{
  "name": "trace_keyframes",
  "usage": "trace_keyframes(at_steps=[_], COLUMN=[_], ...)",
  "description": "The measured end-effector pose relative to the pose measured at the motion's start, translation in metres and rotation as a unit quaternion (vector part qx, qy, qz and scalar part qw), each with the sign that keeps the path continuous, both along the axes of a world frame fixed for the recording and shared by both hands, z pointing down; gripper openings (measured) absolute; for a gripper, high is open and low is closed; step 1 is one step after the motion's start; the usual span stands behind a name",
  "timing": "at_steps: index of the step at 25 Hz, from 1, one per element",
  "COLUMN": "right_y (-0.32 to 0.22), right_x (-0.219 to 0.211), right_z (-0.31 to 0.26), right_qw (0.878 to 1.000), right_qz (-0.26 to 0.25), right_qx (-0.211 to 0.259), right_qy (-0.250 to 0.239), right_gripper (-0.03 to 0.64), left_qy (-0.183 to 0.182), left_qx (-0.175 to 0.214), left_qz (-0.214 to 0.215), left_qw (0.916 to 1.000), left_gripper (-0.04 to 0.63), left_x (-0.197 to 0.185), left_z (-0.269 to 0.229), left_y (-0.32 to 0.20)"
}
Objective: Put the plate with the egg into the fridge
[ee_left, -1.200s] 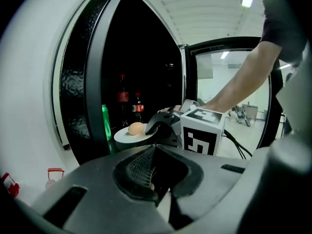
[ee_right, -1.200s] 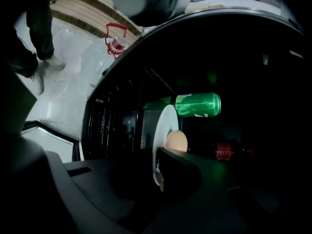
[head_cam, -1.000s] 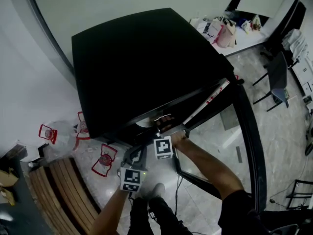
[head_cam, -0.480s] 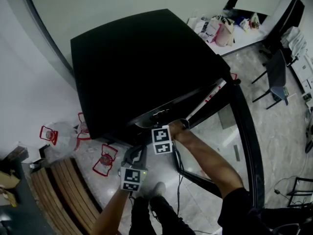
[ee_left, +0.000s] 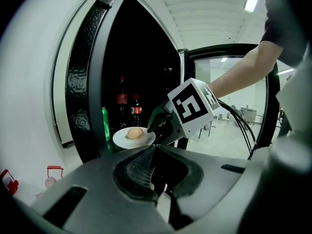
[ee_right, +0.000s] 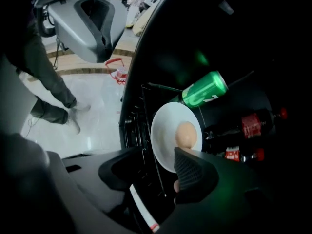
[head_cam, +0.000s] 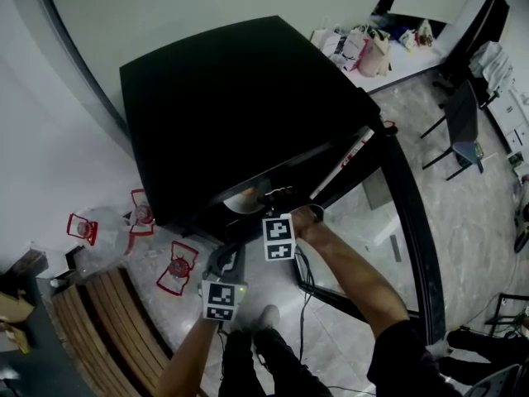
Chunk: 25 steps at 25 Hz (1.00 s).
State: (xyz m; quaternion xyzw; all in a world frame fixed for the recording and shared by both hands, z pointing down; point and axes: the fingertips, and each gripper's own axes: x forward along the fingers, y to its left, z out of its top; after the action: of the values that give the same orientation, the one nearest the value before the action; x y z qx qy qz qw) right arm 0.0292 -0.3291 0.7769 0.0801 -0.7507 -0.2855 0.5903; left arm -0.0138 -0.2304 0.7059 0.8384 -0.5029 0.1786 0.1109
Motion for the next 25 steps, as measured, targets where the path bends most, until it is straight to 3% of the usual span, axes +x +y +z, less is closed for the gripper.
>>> trace_keyframes(at_steps=[4,8,10,13,21,23,25], right_y=[0.007,0.039,0.056,0.086,0.191,0.221,0.250], right_x=[0.010,0.003,-0.001,0.000,0.029,0.043,0.061], right_z=[-0.012,-0.045,-0.068,-0.108,-0.233,-0.256,-0.273], right_qw=[0.993,0.963,0.939,0.897,0.774,0.751,0.735], right_qz=[0.090,0.164,0.198,0.248,0.351,0.367,0.381], right_qx=[-0.011,-0.022,-0.011,0.010,0.003,0.010,0.027], right_qy=[-0.073,-0.211,-0.282,-0.365,-0.526,-0.549,-0.560], right_gripper=[0.208,0.193,0.098,0.013,0.009,0.009,0.009], left_qy=[0.003,0.012,0.016,0.025,0.056,0.063,0.071], left_qx=[0.007,0.016,0.025,0.040,0.069,0.079,0.087], left_qz=[-0.010,-0.016,-0.015,-0.006,0.093,0.129,0.160], left_qw=[0.9999,0.9997,0.9994,0.9989,0.9917,0.9865,0.9807], left_gripper=[0.009,0.009,0.009,0.009,0.009,0.009,0.009], left_x=[-0.001,0.000,0.002,0.003,0.039,0.056,0.075], left_z=[-0.007,-0.025,-0.041,-0.070,-0.160,-0.180,-0.199], left_y=[0.002,0.005,0.007,0.017,0.092,0.115,0.137])
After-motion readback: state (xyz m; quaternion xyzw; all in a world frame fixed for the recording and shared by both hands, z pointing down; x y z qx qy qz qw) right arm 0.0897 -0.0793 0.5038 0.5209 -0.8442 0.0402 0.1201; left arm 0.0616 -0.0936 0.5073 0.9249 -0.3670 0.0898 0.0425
